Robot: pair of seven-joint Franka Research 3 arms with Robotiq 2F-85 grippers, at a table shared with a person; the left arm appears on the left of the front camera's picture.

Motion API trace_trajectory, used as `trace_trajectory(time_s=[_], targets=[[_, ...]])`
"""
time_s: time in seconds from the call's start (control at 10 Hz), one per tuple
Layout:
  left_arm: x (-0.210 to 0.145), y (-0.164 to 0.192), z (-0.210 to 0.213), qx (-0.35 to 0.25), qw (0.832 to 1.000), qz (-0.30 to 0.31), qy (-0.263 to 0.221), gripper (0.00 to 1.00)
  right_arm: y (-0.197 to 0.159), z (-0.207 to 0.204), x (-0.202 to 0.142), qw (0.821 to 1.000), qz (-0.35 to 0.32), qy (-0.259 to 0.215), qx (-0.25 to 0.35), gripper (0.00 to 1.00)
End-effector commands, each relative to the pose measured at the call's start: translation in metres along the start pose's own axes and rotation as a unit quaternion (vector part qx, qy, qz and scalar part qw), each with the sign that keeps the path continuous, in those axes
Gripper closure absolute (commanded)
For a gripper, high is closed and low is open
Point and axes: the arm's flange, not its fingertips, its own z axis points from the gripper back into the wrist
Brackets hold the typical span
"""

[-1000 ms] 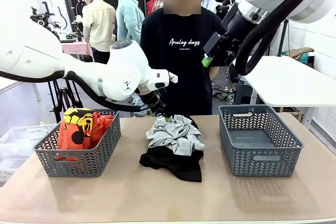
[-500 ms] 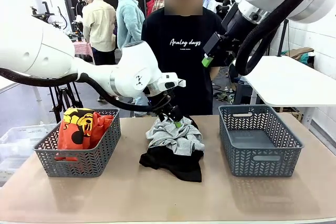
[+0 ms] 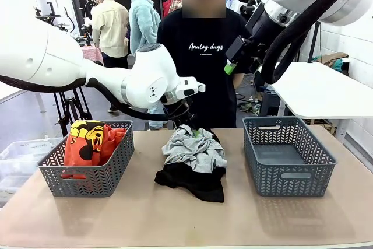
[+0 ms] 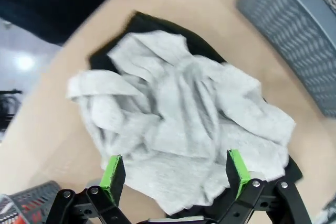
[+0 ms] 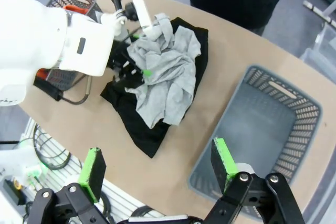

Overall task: Sort the tops and bottoms.
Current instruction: Lift clothes from the center of the table with your left hand.

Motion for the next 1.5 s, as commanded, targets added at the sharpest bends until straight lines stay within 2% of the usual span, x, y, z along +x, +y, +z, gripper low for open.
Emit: trace_trajectory(time_s=[0.0, 0.2, 0.5, 1.1, 1.2, 1.4], targets=[[0.016, 0.0, -0.023, 0.082, 0.996, 0.026, -0.018, 0.0, -0.002, 0.0, -0.001, 1.0, 0.003, 0.003, -0.001, 0.0], [0.025, 0.002, -0.039, 0.067, 0.997, 0.046, -0.008, 0.0, -0.002, 0.0, -0.001, 1.0, 0.003, 0.003, -0.001, 0.0], [0.027, 0.003, -0.056, 0.014, 0.997, 0.076, 0.009, 0.0, -0.002, 0.0, -0.001, 1.0, 0.003, 0.003, -0.001, 0.0], [0.021, 0.008, -0.07, 0.029, 0.992, 0.104, 0.063, 0.0, -0.002, 0.0, -0.001, 1.0, 0.003, 0.003, -0.001, 0.0], [0.018, 0.009, -0.074, 0.033, 0.992, 0.106, 0.066, 0.03, -0.002, 0.0, -0.001, 1.0, 0.003, 0.003, -0.001, 0.0], [0.016, 0.009, -0.08, 0.039, 0.992, 0.106, 0.061, 0.16, -0.002, 0.0, -0.001, 1.0, 0.003, 0.003, -0.001, 0.0]])
